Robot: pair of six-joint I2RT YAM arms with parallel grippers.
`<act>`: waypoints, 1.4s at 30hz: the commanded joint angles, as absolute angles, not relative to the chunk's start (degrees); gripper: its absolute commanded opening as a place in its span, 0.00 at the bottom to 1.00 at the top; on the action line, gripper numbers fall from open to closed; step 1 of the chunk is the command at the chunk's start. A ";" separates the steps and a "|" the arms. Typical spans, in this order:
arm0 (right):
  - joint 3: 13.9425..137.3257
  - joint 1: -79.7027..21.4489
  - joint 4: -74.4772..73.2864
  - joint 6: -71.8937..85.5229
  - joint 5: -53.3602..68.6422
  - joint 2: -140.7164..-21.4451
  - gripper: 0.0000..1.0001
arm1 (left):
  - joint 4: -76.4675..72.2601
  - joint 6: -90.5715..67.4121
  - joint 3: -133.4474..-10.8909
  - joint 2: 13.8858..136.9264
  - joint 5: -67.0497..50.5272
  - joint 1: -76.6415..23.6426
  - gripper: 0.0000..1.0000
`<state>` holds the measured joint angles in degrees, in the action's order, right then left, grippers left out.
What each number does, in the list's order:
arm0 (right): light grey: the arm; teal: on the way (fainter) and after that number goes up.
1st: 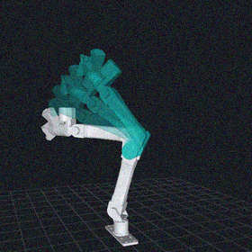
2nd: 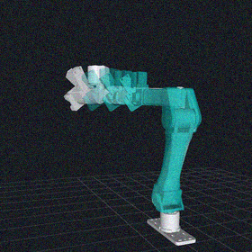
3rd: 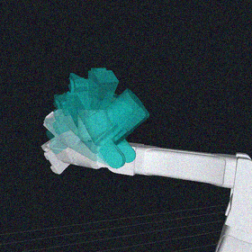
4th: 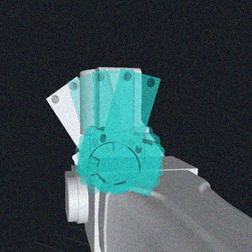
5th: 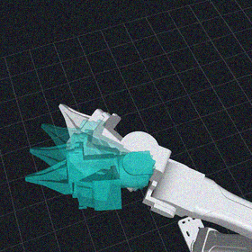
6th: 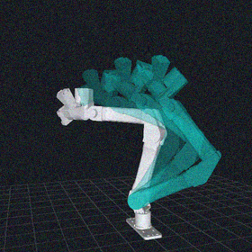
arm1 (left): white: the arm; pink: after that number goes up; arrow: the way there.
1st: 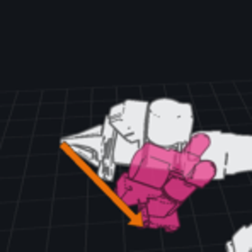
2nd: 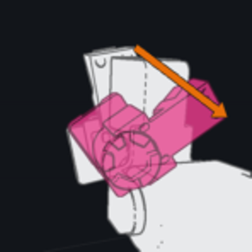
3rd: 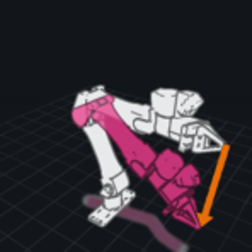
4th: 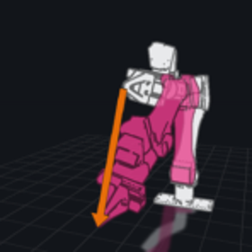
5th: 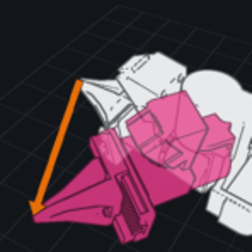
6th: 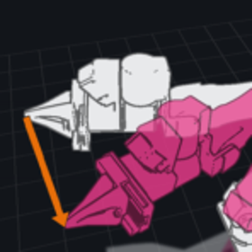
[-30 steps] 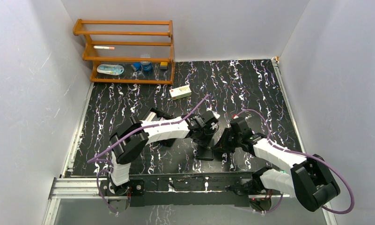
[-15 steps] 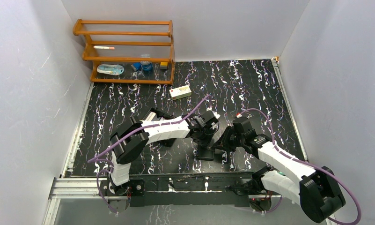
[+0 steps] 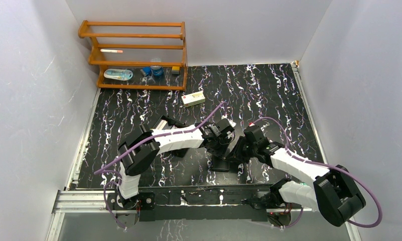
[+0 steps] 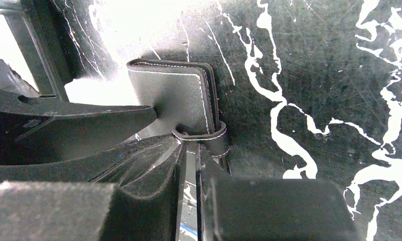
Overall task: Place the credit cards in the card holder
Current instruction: Close the card holder at the center of the board.
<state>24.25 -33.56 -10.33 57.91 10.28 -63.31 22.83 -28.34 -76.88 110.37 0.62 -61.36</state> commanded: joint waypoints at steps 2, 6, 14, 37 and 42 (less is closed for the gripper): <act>26.70 -34.02 -6.45 58.60 8.50 -64.90 0.21 | 23.03 -28.63 -76.43 113.92 2.40 -61.71 0.29; 26.49 -34.36 -5.58 59.29 8.00 -65.37 0.21 | 22.94 -28.82 -76.52 114.06 2.10 -61.70 0.29; 27.77 -35.16 -8.24 60.09 4.94 -67.46 0.21 | 22.25 -29.48 -76.08 113.44 1.48 -61.70 0.29; 31.02 -42.05 -24.64 62.16 -12.70 -78.07 0.17 | 21.80 -33.49 -69.56 103.36 2.37 -61.19 0.33; 31.48 -46.17 -25.88 64.08 -15.18 -77.87 0.16 | 21.79 -33.51 -68.98 102.90 2.45 -60.56 0.33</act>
<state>34.28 -42.72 -17.08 63.44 -5.61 -74.11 19.66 -33.39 -70.22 105.34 1.52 -61.17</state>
